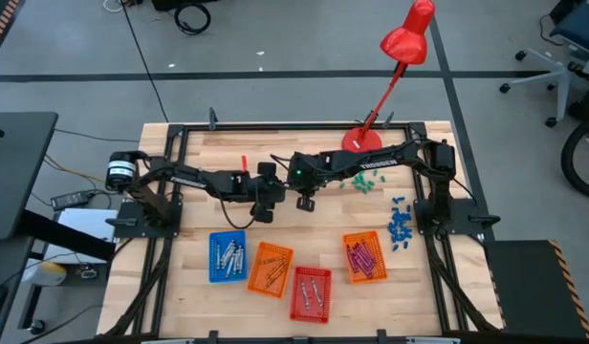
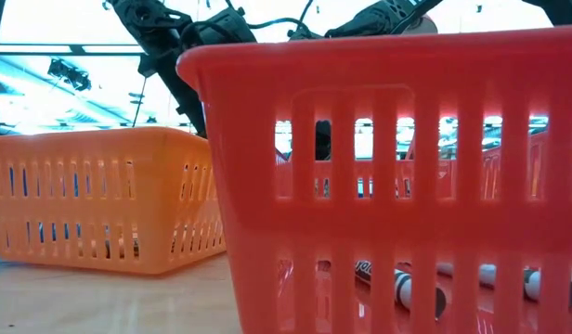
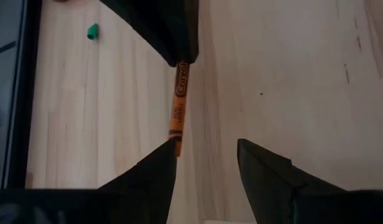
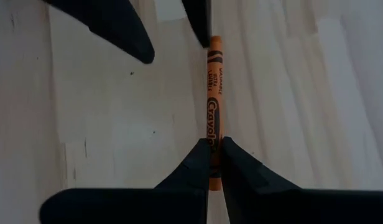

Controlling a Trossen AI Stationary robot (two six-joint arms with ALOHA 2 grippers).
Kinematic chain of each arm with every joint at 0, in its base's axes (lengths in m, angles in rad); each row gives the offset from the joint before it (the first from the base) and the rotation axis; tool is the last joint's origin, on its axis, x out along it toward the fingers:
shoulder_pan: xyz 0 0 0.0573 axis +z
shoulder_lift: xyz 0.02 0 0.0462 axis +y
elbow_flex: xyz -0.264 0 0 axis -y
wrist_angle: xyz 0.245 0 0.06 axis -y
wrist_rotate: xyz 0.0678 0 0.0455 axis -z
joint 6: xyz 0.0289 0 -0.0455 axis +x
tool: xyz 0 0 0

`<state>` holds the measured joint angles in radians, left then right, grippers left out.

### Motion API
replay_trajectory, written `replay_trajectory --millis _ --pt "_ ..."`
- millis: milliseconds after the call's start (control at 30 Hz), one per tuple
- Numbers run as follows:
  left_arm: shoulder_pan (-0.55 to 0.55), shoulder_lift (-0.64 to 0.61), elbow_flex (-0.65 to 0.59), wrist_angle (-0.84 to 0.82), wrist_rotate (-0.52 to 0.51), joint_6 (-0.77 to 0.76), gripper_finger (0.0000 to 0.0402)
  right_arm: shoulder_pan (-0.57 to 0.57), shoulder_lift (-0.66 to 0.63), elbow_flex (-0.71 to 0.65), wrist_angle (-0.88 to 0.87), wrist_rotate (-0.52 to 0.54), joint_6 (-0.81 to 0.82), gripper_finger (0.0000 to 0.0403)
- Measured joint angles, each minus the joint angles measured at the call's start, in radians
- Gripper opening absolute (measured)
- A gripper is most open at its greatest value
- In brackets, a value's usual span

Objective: Sort crayons
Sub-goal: Put the orange crayon into the left orange bin

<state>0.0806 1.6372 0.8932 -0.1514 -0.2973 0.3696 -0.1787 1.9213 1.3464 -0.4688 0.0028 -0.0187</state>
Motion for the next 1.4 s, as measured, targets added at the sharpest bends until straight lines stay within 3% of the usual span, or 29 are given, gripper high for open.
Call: replay_trajectory --millis 967,1400 --pt "0.000 -0.019 0.000 -0.030 -0.024 -0.036 0.0178 0.029 -0.001 -0.007 0.066 -0.027 0.019 0.0035" --pt "0.000 -0.019 0.000 -0.043 -0.024 -0.037 0.0100 0.029 -0.001 -0.007 0.089 -0.063 0.018 0.0036"
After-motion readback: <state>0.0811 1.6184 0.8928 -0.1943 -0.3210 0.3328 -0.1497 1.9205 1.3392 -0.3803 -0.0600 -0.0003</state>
